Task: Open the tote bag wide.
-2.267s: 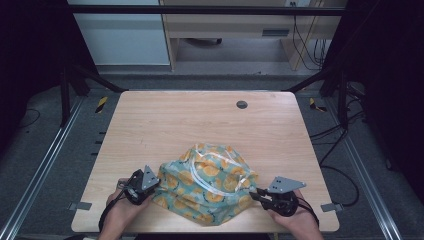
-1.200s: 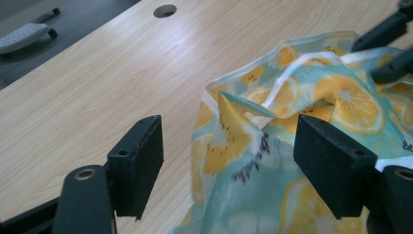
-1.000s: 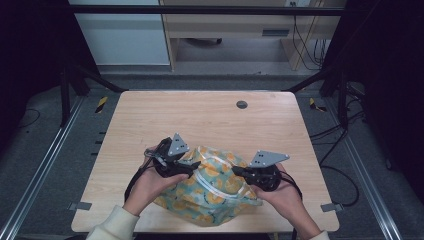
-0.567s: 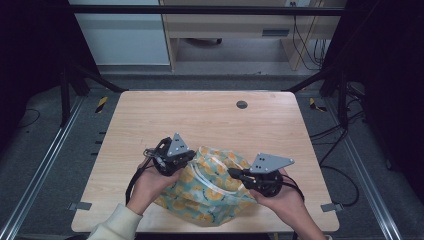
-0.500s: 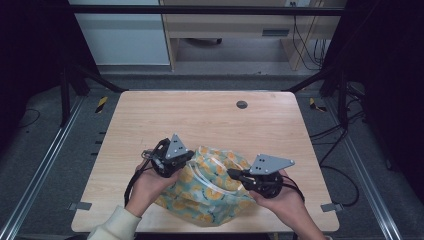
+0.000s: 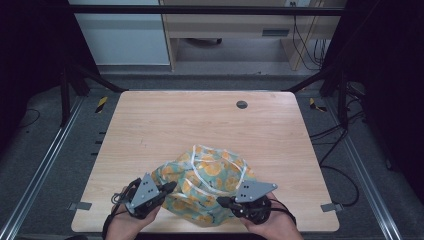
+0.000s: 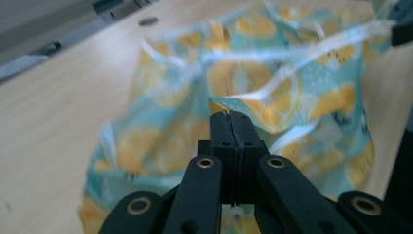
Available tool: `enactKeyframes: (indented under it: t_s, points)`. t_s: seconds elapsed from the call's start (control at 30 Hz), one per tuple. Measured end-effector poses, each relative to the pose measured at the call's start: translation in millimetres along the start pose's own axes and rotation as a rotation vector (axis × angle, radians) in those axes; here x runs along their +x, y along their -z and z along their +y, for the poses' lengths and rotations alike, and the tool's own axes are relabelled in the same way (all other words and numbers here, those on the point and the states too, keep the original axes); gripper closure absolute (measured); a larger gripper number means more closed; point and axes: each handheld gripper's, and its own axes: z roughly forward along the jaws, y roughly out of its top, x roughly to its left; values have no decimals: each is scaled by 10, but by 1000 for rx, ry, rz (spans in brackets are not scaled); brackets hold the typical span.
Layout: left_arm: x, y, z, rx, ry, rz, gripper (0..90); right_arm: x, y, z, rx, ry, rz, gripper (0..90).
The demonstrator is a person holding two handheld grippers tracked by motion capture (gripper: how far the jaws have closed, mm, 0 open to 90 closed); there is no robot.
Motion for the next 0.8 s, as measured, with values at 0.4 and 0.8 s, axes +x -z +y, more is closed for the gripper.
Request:
enactKeyframes:
  t_s: [0.4,0.8]
  points:
    - [-81,-202,-234,145,-64,-37,900,-82,-58,-48,46,-41,15,697]
    - [-126,-191,-232,138,-106,-44,900,-242,-154,305,38,-57,13,765]
